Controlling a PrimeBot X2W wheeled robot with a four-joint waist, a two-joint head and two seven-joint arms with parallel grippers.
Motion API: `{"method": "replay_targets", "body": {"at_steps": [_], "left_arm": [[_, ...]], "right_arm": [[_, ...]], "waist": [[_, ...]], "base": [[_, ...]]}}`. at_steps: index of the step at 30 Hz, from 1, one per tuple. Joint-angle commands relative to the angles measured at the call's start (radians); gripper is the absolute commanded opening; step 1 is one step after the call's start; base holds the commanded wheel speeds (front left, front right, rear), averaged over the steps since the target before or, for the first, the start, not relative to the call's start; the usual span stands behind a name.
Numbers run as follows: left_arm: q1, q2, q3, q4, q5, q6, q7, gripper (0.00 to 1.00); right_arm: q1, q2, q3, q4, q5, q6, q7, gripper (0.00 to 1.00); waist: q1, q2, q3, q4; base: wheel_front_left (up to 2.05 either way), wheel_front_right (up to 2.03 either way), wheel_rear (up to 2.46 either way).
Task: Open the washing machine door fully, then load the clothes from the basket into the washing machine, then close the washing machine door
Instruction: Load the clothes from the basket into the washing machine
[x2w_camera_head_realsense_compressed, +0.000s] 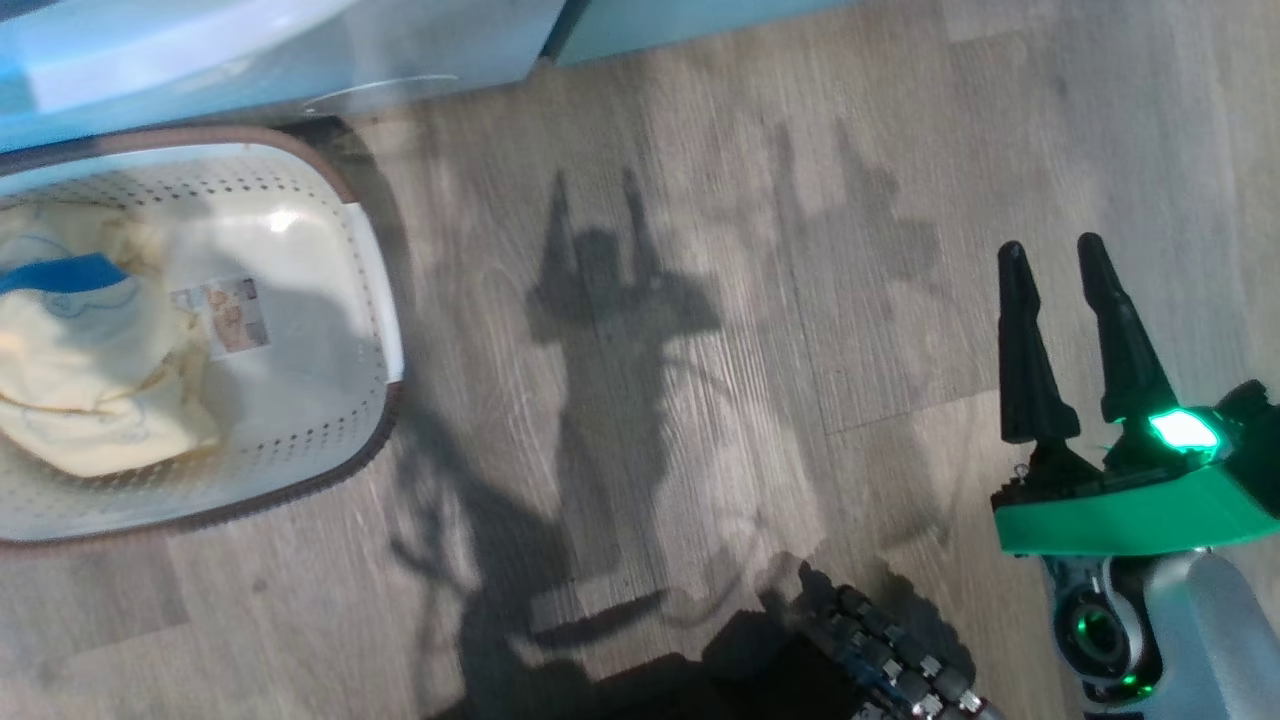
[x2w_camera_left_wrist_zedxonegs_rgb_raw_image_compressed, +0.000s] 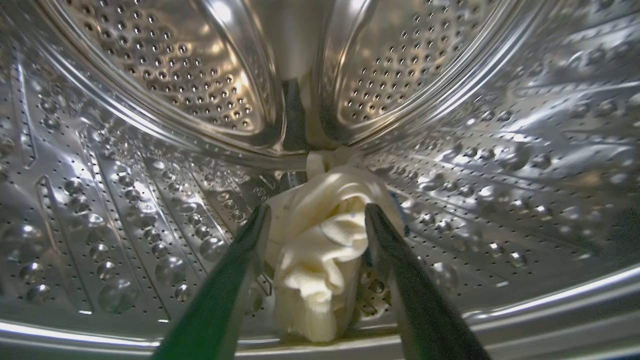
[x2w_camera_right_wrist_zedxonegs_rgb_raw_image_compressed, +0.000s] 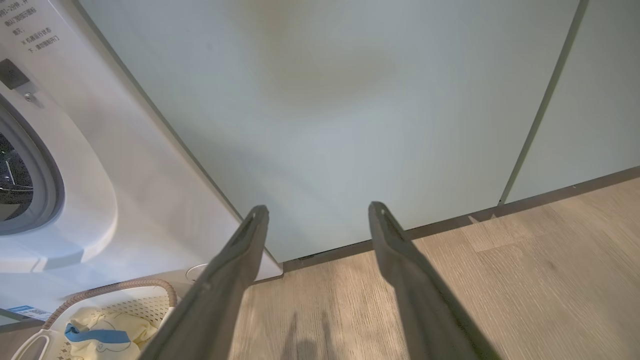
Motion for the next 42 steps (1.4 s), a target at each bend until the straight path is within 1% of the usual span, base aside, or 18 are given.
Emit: {"method": "replay_targets", "body": {"at_steps": [1,7,13,24,30,35,39,42], "left_arm": [[0.011,0.041,0.025,-0.038,-0.008,0.005,-0.011,1.0],[0.117,0.008,0.04,-0.121,-0.036,0.029,-0.08,1.0],[0.267,-0.026,0.068,-0.272,-0.068,0.076,-0.143,1.0],[0.624,-0.066,0.104,-0.631,-0.087,0.189,-0.217,1.0],[0.827,-0.089,0.109,-0.786,-0.075,0.251,-0.243,1.0],[0.984,-0.128,0.099,-0.861,-0.069,0.287,-0.267,1.0],[1.086,-0.164,0.085,-0.886,-0.068,0.301,-0.282,1.0],[1.13,-0.18,0.077,-0.892,-0.067,0.301,-0.287,1.0]], "right_arm": [[0.004,-0.008,0.007,-0.027,-0.008,0.004,-0.007,1.0],[0.014,-0.008,-0.017,-0.023,-0.036,0.004,-0.007,1.0],[0.021,-0.008,-0.039,-0.026,-0.061,0.004,-0.007,1.0],[0.049,-0.008,-0.084,-0.022,-0.139,0.004,-0.007,1.0],[0.073,-0.008,-0.081,-0.011,-0.179,0.004,-0.007,1.0],[0.105,-0.008,-0.081,0.004,-0.216,0.004,-0.007,1.0],[0.134,-0.008,-0.092,0.015,-0.238,0.004,-0.007,1.0],[0.152,-0.008,-0.096,0.021,-0.247,0.004,-0.007,1.0]], "waist": [[0.0001,0.0,-0.008,0.009],[0.0001,0.0,-0.038,0.045],[0.0001,0.0,-0.073,0.077],[0.0001,0.0,-0.169,0.139],[0.0001,0.0,-0.238,0.174],[0.0001,0.0,-0.307,0.207],[0.0001,0.0,-0.363,0.232],[0.0001,0.0,-0.392,0.245]], "base": [[0.0,0.0,0.0],[0.0,0.0,0.0],[0.0,0.0,0.0],[0.0,0.0,0.0],[0.0,0.0,0.0],[0.0,0.0,0.0],[0.0,0.0,0.0],[0.0,0.0,0.0]]}}
